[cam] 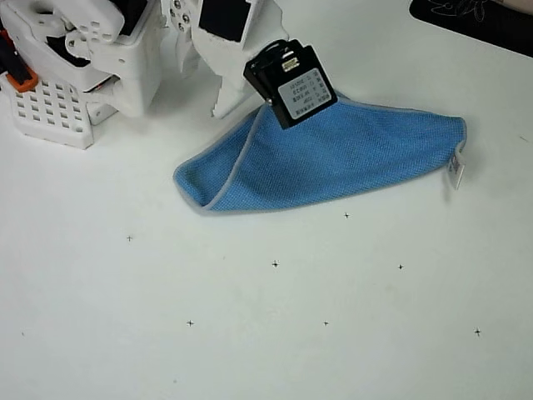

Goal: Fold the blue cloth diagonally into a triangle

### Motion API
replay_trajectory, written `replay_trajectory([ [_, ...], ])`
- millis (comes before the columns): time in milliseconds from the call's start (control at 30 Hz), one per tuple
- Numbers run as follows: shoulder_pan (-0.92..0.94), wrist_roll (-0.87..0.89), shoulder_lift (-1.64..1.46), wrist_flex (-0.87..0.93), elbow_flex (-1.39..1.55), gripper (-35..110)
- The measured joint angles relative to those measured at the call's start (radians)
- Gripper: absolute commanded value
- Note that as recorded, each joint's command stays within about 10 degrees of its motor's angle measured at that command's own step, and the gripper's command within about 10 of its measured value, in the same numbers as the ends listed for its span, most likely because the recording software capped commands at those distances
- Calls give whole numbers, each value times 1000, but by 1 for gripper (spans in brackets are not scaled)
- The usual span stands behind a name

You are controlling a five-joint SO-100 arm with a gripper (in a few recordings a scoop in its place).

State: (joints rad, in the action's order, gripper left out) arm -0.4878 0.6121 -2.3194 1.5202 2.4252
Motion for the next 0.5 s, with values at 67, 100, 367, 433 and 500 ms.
replay_trajectory([
  [67, 15, -21, -31, 0, 28, 31],
  [100, 28, -32, -46, -11, 38, 31],
  [367, 107, -107, -175, -28, 137, 31],
  [433, 126, -129, -193, -35, 146, 31],
  [500, 133, -143, -201, -35, 146, 31],
])
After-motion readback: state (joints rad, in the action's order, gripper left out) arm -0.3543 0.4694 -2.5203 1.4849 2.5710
